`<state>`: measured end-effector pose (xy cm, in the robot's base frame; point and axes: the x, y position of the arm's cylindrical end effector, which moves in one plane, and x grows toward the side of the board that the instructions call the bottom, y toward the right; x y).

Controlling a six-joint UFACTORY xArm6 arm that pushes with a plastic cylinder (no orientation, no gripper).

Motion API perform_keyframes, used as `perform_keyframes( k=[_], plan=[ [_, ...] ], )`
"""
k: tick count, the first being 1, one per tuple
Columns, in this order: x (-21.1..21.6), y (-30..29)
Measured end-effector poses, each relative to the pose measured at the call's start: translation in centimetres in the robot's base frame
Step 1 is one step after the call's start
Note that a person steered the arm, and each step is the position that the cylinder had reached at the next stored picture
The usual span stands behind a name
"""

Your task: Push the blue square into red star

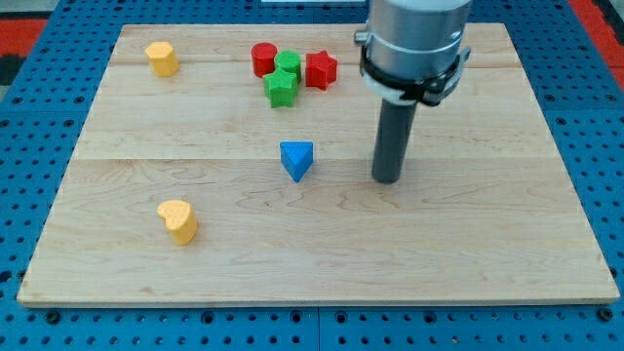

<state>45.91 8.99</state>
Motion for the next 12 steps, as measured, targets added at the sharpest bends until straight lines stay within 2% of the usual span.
perform_keyframes(
  k=[1,3,5,6,7,9,12],
  plan=[
    [-3.1,3.3],
    [-13.8,-0.8],
    [-14.9,-2.7],
    [-18.4,-3.2],
    [-18.8,-3.4],
    [-23.2,-11.7],
    [-23.3,-14.0]
  ],
)
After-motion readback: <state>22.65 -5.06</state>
